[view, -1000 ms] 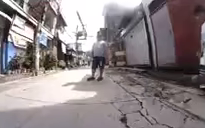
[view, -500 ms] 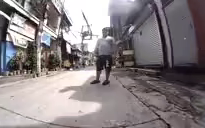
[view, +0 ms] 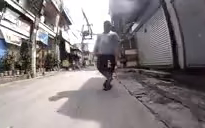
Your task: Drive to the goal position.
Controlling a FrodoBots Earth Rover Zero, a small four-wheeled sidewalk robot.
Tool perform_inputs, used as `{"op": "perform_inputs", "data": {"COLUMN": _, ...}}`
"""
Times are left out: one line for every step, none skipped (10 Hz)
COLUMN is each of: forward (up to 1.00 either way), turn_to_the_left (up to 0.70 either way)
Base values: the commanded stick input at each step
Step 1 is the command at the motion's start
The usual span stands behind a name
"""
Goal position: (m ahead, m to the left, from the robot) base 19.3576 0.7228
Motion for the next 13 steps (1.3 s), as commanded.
{"op": "perform_inputs", "data": {"forward": 1.00, "turn_to_the_left": 0.00}}
{"op": "perform_inputs", "data": {"forward": 1.00, "turn_to_the_left": 0.00}}
{"op": "perform_inputs", "data": {"forward": 1.00, "turn_to_the_left": 0.00}}
{"op": "perform_inputs", "data": {"forward": 1.00, "turn_to_the_left": 0.00}}
{"op": "perform_inputs", "data": {"forward": 1.00, "turn_to_the_left": 0.00}}
{"op": "perform_inputs", "data": {"forward": 1.00, "turn_to_the_left": 0.00}}
{"op": "perform_inputs", "data": {"forward": 1.00, "turn_to_the_left": 0.00}}
{"op": "perform_inputs", "data": {"forward": 1.00, "turn_to_the_left": 0.00}}
{"op": "perform_inputs", "data": {"forward": 1.00, "turn_to_the_left": 0.00}}
{"op": "perform_inputs", "data": {"forward": 1.00, "turn_to_the_left": 0.00}}
{"op": "perform_inputs", "data": {"forward": 1.00, "turn_to_the_left": 0.00}}
{"op": "perform_inputs", "data": {"forward": 1.00, "turn_to_the_left": 0.00}}
{"op": "perform_inputs", "data": {"forward": 1.00, "turn_to_the_left": 0.00}}
